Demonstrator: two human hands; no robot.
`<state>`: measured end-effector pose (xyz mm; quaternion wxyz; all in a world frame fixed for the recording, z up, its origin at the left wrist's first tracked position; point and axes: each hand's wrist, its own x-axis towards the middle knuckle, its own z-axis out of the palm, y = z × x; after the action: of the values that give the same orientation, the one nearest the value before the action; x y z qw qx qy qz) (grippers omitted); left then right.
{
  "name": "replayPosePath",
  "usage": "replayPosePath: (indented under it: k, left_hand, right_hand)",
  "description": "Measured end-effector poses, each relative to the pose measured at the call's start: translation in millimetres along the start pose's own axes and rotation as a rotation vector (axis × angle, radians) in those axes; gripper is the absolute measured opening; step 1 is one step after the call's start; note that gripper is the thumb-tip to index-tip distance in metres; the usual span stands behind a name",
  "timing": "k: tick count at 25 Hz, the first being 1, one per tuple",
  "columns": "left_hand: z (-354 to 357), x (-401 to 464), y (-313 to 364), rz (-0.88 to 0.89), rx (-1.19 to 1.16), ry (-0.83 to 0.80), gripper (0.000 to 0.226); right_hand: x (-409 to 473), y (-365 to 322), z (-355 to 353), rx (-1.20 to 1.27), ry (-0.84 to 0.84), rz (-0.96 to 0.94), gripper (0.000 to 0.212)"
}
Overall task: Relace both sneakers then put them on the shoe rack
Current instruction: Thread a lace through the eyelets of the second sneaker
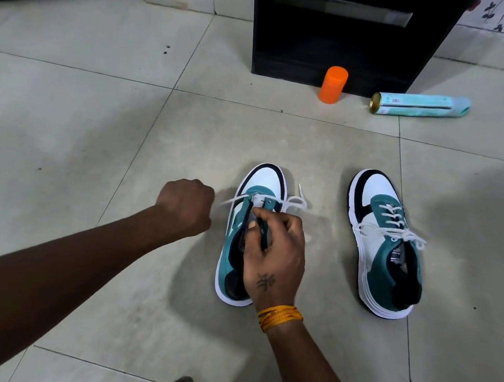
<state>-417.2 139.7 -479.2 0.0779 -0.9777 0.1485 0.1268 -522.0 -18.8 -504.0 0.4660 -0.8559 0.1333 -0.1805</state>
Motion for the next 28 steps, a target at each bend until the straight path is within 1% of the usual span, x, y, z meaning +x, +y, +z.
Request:
replayPosePath:
  k: [1,2,5,7,9,10,12,13,14,16,18,21,22,24,26,28]
  left_hand:
    - [-0.8,-0.9,-3.3,-0.006,0.083,-0.027,0.020]
    - [0.6,-0.9,-5.0,0.020,0.101,0.001,0.024]
    - [7.0,0.3,4.7,0.120,-0.087,0.209,0.028]
    - [5.7,2.4,18.5,0.146,-0.162,0.247,0.021]
    - [4.6,2.7,21.2,0.109,-0.120,0.206,0.018]
    - [4.0,1.7,16.1,0.074,-0.049,0.145,0.017]
    - [2.5,-1.4,0.8,0.005,0.105,-0.041,0.019]
    - [3.4,-2.8,-5.9,-0.017,0.140,-0.102,0.021]
    - [5.9,-3.7,-9.7,-0.019,0.133,-0.103,0.021]
    - [10.0,-3.9,-6.0,0.007,0.011,0.024,0.022]
    - [10.7,-3.2,8.3,0.057,-0.159,0.172,0.029]
    - [6.2,0.8,18.6,0.119,-0.299,0.296,0.033]
    - [5.8,2.8,17.6,0.132,-0.319,0.310,0.030]
    - [8.3,5.4,12.9,0.138,-0.322,0.285,0.017]
    - [14.4,5.6,8.3,0.099,-0.318,0.253,0.013]
    - [19.0,2.6,6.5,0.062,-0.385,0.257,0.013]
  right_hand:
    - [-0.4,0.0,-0.2,-0.005,0.004,0.006,0.025]
    - [-0.6,0.0,-0.2,-0.009,0.008,0.007,0.025]
    - [-1.3,1.1,0.4,0.001,0.006,0.003,0.026]
    - [-1.3,1.2,0.9,0.003,0.008,0.003,0.025]
    - [-0.9,1.6,0.4,0.005,0.011,0.009,0.025]
    - [-0.9,2.4,0.1,0.013,0.008,0.005,0.025]
    - [-0.8,3.6,-0.2,0.034,0.004,-0.010,0.026]
    - [-0.9,3.5,-0.5,0.038,0.004,-0.013,0.026]
    - [-0.9,2.9,-0.7,0.037,0.003,-0.012,0.026]
    - [-0.7,2.1,-0.6,0.027,0.006,-0.006,0.026]
    - [-0.4,2.5,0.0,0.021,0.006,-0.003,0.026]
    - [-0.7,1.7,-1.4,0.021,0.010,-0.006,0.025]
    - [-0.7,1.6,-1.9,0.026,0.012,-0.010,0.025]
    - [-0.4,2.1,-2.4,0.031,0.007,-0.020,0.024]
    - [2.0,3.7,-2.4,0.046,-0.002,-0.016,0.026]
    - [4.0,5.3,-2.0,0.051,-0.011,-0.006,0.028]
